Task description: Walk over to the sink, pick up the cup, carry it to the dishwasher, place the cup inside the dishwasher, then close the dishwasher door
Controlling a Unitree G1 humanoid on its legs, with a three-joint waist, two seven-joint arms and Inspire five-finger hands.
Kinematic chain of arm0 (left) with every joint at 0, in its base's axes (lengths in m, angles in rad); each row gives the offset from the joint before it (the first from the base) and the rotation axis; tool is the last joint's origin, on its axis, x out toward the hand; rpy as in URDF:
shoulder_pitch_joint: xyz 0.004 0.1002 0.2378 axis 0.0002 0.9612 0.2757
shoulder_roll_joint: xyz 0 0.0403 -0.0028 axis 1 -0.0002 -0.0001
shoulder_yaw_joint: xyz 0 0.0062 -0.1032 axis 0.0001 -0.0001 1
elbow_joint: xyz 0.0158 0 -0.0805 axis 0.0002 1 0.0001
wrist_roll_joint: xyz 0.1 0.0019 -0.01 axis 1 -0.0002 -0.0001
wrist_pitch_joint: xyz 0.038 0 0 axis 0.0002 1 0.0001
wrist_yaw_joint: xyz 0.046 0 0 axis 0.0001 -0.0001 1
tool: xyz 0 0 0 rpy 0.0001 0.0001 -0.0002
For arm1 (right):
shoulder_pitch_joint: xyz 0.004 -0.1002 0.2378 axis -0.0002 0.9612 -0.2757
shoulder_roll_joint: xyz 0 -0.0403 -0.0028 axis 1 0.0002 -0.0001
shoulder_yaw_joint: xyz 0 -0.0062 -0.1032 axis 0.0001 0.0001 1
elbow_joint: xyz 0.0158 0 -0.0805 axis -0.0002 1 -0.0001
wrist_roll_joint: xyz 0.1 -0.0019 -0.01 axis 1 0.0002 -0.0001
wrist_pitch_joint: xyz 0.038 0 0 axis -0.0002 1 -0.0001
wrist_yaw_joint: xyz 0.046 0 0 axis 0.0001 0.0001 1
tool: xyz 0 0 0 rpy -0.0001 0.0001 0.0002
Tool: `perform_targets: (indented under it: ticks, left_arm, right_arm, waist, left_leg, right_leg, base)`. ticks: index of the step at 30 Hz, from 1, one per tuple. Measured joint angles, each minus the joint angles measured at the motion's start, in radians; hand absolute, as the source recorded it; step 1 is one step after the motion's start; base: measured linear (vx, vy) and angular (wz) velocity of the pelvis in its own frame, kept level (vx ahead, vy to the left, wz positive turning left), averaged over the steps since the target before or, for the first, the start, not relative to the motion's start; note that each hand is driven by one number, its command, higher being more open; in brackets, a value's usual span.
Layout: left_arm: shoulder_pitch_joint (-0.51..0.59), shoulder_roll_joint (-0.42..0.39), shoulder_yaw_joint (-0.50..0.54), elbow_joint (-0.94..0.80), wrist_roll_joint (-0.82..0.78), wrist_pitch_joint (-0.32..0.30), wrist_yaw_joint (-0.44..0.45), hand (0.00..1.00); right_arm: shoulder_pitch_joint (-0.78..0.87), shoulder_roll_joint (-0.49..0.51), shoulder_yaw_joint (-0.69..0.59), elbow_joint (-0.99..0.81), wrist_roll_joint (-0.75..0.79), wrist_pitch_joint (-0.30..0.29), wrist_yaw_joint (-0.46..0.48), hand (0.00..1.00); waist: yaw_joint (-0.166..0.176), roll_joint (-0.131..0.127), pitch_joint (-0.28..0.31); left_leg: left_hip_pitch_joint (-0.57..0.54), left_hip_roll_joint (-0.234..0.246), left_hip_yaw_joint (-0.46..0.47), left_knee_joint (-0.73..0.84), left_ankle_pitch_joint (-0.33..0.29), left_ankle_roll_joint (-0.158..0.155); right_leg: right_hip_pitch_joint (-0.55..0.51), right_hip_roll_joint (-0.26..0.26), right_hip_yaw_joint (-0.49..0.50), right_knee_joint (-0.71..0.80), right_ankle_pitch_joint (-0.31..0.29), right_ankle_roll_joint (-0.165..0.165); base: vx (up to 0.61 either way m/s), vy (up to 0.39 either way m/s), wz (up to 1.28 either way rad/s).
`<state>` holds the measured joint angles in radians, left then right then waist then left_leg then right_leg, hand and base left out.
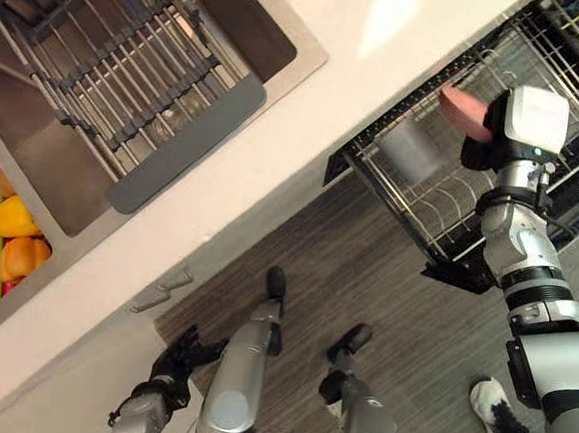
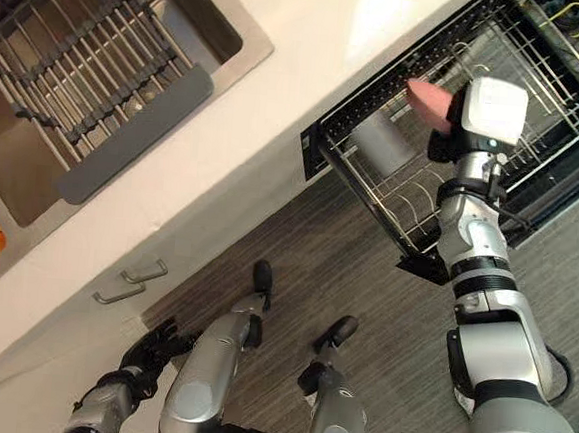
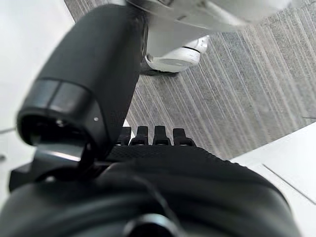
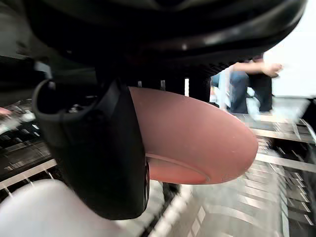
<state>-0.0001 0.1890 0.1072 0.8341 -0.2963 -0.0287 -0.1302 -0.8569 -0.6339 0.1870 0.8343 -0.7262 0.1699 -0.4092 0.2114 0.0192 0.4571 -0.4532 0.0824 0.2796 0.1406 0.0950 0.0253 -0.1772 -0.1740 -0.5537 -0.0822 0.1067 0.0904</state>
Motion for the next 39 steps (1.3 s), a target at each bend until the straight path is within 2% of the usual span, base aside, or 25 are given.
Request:
perform_targets:
  ticks: [4,6,9,13,15,17,19,22,24,26,28,29,32,35,36,38,39]
  left_arm:
    - [-0.004,0.003,-0.018,-0.005,0.000,0.002,0.000,1.00]
    - [-0.006,0.006,-0.022,-0.005,-0.007,0.005,0.000,1.00]
    - [-0.006,0.006,-0.024,-0.001,-0.059,0.018,-0.004,1.00]
    - [-0.005,-0.001,-0.023,0.000,-0.068,0.025,-0.025,1.00]
    - [-0.004,-0.005,-0.024,-0.001,-0.067,0.025,-0.032,1.00]
    - [-0.004,-0.012,-0.024,-0.002,-0.064,0.026,-0.038,1.00]
    - [-0.003,-0.015,-0.029,-0.001,-0.039,0.049,-0.067,1.00]
    - [-0.002,-0.011,-0.026,0.003,-0.022,0.088,-0.091,1.00]
    - [0.001,-0.014,-0.026,0.012,-0.019,0.105,-0.109,1.00]
    - [0.021,-0.012,-0.025,0.041,-0.020,0.131,-0.132,1.00]
    - [0.044,-0.010,-0.021,0.049,-0.026,0.143,-0.140,1.00]
    - [0.063,-0.011,-0.017,0.067,-0.040,0.150,-0.148,1.00]
    - [0.099,-0.005,-0.016,0.075,-0.053,0.165,-0.176,1.00]
    - [0.144,-0.005,-0.016,0.076,-0.069,0.164,-0.184,1.00]
    - [0.154,-0.006,-0.017,0.080,-0.080,0.164,-0.185,1.00]
    - [0.155,-0.010,-0.018,0.080,-0.098,0.159,-0.185,1.00]
    - [0.152,-0.012,-0.026,0.078,-0.117,0.152,-0.185,1.00]
  right_arm:
    - [0.000,0.000,-0.009,0.018,0.092,0.028,-0.008,1.00]
    - [0.000,0.000,-0.028,0.018,0.149,0.024,-0.011,1.00]
    - [0.008,0.009,-0.073,0.006,0.200,-0.017,-0.044,1.00]
    - [0.087,0.037,-0.151,-0.153,0.246,-0.070,-0.088,1.00]
    - [0.139,0.068,-0.172,-0.223,0.301,-0.111,-0.082,1.00]
    - [0.178,0.092,-0.189,-0.260,0.319,-0.122,-0.067,1.00]
    - [0.286,0.153,-0.227,-0.359,0.351,-0.137,-0.032,1.00]
    - [0.406,0.221,-0.279,-0.437,0.415,-0.140,-0.003,1.00]
    - [0.463,0.244,-0.326,-0.459,0.453,-0.143,0.003,1.00]
    - [0.530,0.254,-0.380,-0.468,0.483,-0.144,0.009,1.00]
    - [0.559,0.254,-0.425,-0.477,0.516,-0.144,-0.001,1.00]
    - [0.582,0.254,-0.490,-0.477,0.551,-0.144,-0.023,1.00]
    - [0.625,0.254,-0.637,-0.451,0.628,-0.141,-0.080,1.00]
    - [0.652,0.254,-0.710,-0.426,0.716,-0.115,-0.129,1.00]
    - [0.657,0.254,-0.742,-0.411,0.752,-0.085,-0.142,0.00]
    - [0.657,0.254,-0.762,-0.402,0.784,-0.053,-0.143,0.00]
    - [0.657,0.254,-0.763,-0.401,0.804,-0.032,-0.142,0.00]
  waist:
    - [-0.010,0.008,0.008]
    - [-0.011,0.008,0.008]
    - [-0.015,0.008,0.008]
    - [-0.025,0.008,0.007]
    - [-0.040,0.002,-0.004]
    - [-0.047,-0.006,-0.011]
    - [-0.073,-0.027,-0.035]
    - [-0.095,-0.052,-0.061]
    - [-0.099,-0.053,-0.088]
    - [-0.112,-0.053,-0.154]
    - [-0.124,-0.051,-0.183]
    - [-0.135,-0.046,-0.204]
    - [-0.152,-0.033,-0.227]
    - [-0.177,-0.028,-0.254]
    - [-0.190,-0.021,-0.254]
    - [-0.200,-0.010,-0.248]
    - [-0.207,0.005,-0.238]
  left_leg:
    - [0.000,0.002,0.008,0.000,0.000,0.000]
    - [0.000,0.004,0.013,0.000,0.000,-0.001]
    - [0.006,0.004,0.018,-0.001,0.001,-0.001]
    - [0.045,-0.002,0.021,-0.021,0.004,-0.002]
    - [0.089,-0.013,0.022,-0.063,0.018,-0.003]
    - [0.110,-0.019,0.024,-0.084,0.026,-0.003]
    - [0.133,-0.024,0.020,-0.104,0.034,-0.003]
    - [0.182,-0.028,0.021,-0.117,0.034,-0.003]
    - [0.206,-0.032,0.022,-0.130,0.037,-0.006]
    - [0.231,-0.039,0.029,-0.159,0.050,-0.009]
    - [0.253,-0.048,0.029,-0.189,0.067,-0.011]
    - [0.281,-0.054,0.031,-0.224,0.084,-0.012]
    - [0.313,-0.055,0.034,-0.231,0.084,-0.016]
    - [0.316,-0.057,0.041,-0.233,0.083,-0.016]
    - [0.313,-0.056,0.050,-0.233,0.083,-0.016]
    - [0.298,-0.053,0.067,-0.234,0.086,-0.016]
    - [0.278,-0.050,0.079,-0.234,0.088,-0.017]
  right_leg:
    - [-0.004,0.000,0.012,0.000,0.001,0.002]
    - [-0.009,0.000,0.020,0.000,0.002,0.004]
    - [-0.008,0.001,0.027,0.002,0.004,0.006]
    - [0.021,-0.002,0.028,0.002,0.004,0.006]
    - [0.047,-0.007,0.030,0.003,0.003,0.007]
    - [0.057,-0.009,0.031,0.004,0.004,0.008]
    - [0.075,-0.011,0.031,0.005,0.003,0.008]
    - [0.114,-0.017,0.034,0.013,-0.004,0.020]
    - [0.130,-0.022,0.042,0.021,-0.011,0.029]
    - [0.133,-0.029,0.058,0.034,-0.023,0.045]
    - [0.143,-0.033,0.062,0.034,-0.032,0.052]
    - [0.154,-0.035,0.064,0.035,-0.039,0.051]
    - [0.162,-0.044,0.074,0.070,-0.059,0.052]
    - [0.157,-0.050,0.086,0.071,-0.067,0.050]
    - [0.147,-0.052,0.099,0.069,-0.063,0.045]
    - [0.123,-0.052,0.118,0.070,-0.053,0.039]
    - [0.099,-0.052,0.133,0.070,-0.042,0.036]
  base:
    - [-0.02,0.065,-0.08]
    - [-0.03,0.058,-0.11]
    - [-0.02,0.048,-0.06]
    - [0.01,0.050,0.00]
    - [0.03,0.070,0.02]
    - [0.04,0.056,0.02]
    - [0.06,0.062,0.07]
    - [0.04,0.072,0.02]
    - [-0.01,0.062,-0.03]
    - [-0.02,0.065,-0.07]
    - [-0.03,0.049,-0.01]
    - [-0.05,0.044,0.00]
    - [-0.10,0.078,-0.05]
    - [-0.05,0.052,-0.12]
    - [-0.05,0.048,-0.22]
    - [-0.05,0.031,-0.29]
    - [-0.04,0.017,-0.30]
